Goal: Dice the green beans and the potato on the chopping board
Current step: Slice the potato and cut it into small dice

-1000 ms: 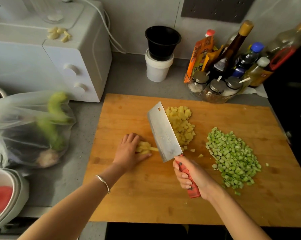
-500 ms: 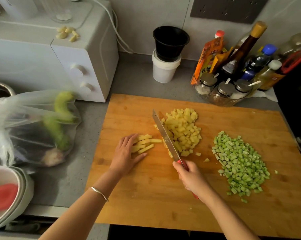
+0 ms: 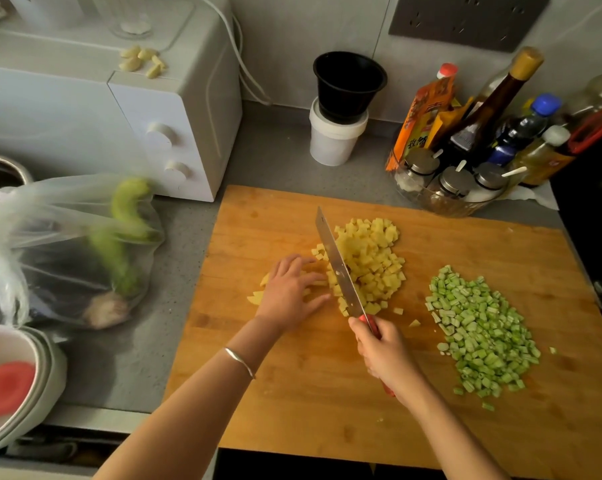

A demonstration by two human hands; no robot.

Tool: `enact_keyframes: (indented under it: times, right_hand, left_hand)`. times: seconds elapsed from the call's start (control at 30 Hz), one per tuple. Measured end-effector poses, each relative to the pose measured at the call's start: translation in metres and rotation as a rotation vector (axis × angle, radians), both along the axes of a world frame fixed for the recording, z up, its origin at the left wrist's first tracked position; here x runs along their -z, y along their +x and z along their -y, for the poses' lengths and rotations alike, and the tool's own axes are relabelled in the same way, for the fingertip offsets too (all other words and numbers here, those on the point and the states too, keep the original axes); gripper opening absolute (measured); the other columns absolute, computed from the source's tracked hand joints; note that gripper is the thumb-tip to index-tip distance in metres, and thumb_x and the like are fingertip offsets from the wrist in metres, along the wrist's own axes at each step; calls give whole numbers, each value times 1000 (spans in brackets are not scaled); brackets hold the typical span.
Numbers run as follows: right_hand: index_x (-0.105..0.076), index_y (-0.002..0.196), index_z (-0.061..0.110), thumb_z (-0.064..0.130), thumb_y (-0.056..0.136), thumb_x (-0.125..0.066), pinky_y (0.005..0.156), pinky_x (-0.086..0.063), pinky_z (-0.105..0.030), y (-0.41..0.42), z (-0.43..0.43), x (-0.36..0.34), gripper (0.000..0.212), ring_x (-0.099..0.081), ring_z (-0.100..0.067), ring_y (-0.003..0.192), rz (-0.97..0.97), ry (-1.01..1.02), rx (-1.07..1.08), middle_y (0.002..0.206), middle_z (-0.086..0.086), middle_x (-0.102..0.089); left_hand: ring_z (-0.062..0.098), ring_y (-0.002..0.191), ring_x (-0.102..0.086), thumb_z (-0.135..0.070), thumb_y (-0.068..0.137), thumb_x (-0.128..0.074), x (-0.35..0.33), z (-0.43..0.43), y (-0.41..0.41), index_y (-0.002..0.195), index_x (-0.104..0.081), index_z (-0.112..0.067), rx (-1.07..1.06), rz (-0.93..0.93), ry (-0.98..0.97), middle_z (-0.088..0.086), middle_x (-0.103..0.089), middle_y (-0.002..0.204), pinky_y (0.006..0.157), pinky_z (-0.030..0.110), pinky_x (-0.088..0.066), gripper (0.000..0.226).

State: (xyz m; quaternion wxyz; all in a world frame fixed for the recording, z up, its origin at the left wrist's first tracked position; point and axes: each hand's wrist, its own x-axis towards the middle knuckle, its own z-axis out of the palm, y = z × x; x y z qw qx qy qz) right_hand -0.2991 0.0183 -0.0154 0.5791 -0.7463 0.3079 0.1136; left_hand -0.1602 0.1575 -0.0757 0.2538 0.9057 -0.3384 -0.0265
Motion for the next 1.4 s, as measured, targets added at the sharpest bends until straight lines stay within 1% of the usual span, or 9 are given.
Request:
enact_keyframes:
  times: [0.3,0.5,0.6,0.7,0.87,1.07,1.23,1.33,1.4]
  right_hand:
    - [-42,69,17,31,98,-54,40,-23,-23,-2,-1,-9,34,-28,-8,39,3,58,-9,51,6,-32]
    - [-41,69,18,34,98,-53,39,-23,-24,4,-12,-1,35,-29,-8,37,-55,90,-24,48,9,-34]
    - [-42,68,21,37,98,-53,42,-24,-27,12,-24,9,35,-30,-8,38,-74,74,-31,51,6,-35]
    - [-43,68,23,41,97,-52,45,-24,-29,17,-43,15,35,-31,-7,40,-69,76,-91,55,5,-36]
    - [-42,70,22,39,98,-52,44,-23,-25,17,-44,12,34,-30,-6,40,-72,64,-128,54,7,-34]
    - [-42,72,18,35,99,-52,41,-24,-24,6,-25,7,33,-29,-6,38,-105,98,-47,49,9,-33]
    - [-43,69,20,46,96,-52,42,-23,-25,6,-27,9,39,-30,-7,38,-92,66,-56,48,9,-33]
    - [-46,67,21,58,93,-48,44,-23,-26,6,-24,9,45,-31,-5,38,-94,8,-58,50,9,-34]
    - [-46,65,22,62,91,-47,45,-24,-27,5,-31,12,47,-31,-5,38,-93,-7,-69,49,8,-34]
  left_hand:
    - [25,136,-26,-34,87,-60,0,-1,4,96,-62,-20,-143,-11,33,1,-47,138,111,42,-27,16]
    - [20,138,-21,-71,69,-60,1,-49,3,148,-21,-19,-166,-241,-96,0,-30,149,109,37,-28,102]
    - [22,140,-18,-87,65,-41,10,-64,3,150,-14,-15,-109,-250,-5,5,-26,152,115,36,-18,115]
    - [25,141,-21,-91,68,-17,17,-63,2,150,-13,-11,-98,-162,130,11,-25,152,114,36,-17,114]
    - [28,135,-30,-85,76,-7,16,-53,-9,148,-18,-7,-110,-146,115,14,-31,145,111,36,-25,107]
    - [22,141,-15,-57,93,-37,11,-24,-32,150,-6,-10,-103,-215,61,9,-16,151,115,31,-15,79]
    - [19,143,-7,-62,86,-46,8,-34,-31,150,3,-12,-11,-240,35,7,-9,155,115,29,-8,95]
    - [15,144,0,-75,80,-34,10,-47,-28,150,1,-10,8,-185,106,6,-10,157,116,31,0,102]
    - [23,144,-16,-74,87,-25,12,-46,-28,150,-10,-4,18,-148,207,12,-24,154,116,40,-6,95]
